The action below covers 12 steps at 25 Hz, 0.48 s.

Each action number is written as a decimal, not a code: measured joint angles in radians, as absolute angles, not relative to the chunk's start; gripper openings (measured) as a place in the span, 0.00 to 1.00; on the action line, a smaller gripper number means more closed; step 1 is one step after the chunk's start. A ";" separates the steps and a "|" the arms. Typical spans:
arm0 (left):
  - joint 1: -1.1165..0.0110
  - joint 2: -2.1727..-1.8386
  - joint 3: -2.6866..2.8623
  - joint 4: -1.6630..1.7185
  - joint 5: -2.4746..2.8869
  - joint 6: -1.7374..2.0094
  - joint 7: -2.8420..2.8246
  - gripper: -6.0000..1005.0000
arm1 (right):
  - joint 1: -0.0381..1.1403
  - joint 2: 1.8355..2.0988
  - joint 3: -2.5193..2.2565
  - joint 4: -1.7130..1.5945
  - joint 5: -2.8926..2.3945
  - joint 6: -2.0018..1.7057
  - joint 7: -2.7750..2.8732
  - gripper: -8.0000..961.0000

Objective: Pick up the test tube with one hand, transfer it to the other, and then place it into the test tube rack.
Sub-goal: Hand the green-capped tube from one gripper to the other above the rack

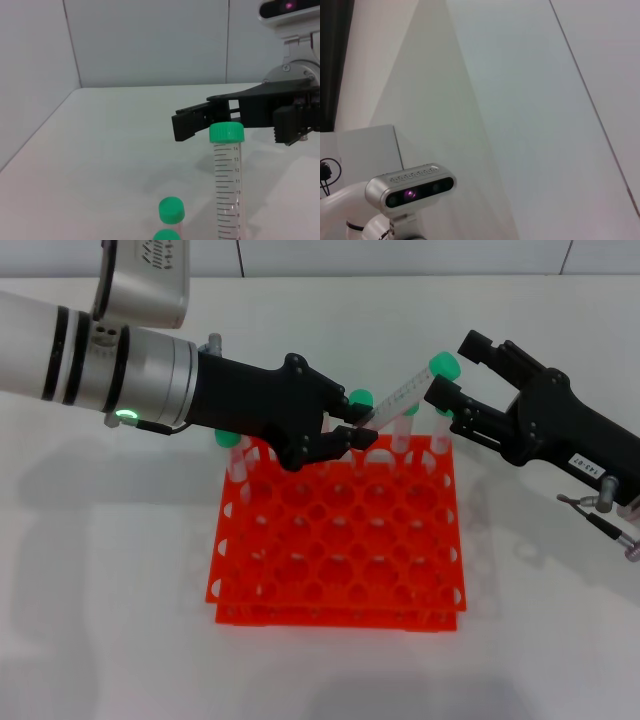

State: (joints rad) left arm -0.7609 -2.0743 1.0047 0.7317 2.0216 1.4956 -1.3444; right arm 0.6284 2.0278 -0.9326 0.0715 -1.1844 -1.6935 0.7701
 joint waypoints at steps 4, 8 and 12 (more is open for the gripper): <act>-0.761 -2.075 1.005 0.732 2.022 1.494 -1.349 0.22 | 0.631 2.028 -0.933 0.072 -1.190 -1.696 0.770 0.90; -0.761 -2.076 1.006 0.731 2.022 1.486 -1.350 0.23 | 0.634 2.028 -0.933 0.073 -1.194 -1.700 0.768 0.90; -0.763 -2.077 1.006 0.731 2.022 1.485 -1.350 0.23 | 0.635 2.028 -0.933 0.076 -1.195 -1.709 0.757 0.90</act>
State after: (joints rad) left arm -0.7634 -2.0770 1.0063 0.7308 2.0217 1.4848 -1.3499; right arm 0.6347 2.0278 -0.9327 0.0762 -1.1948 -1.7090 0.7573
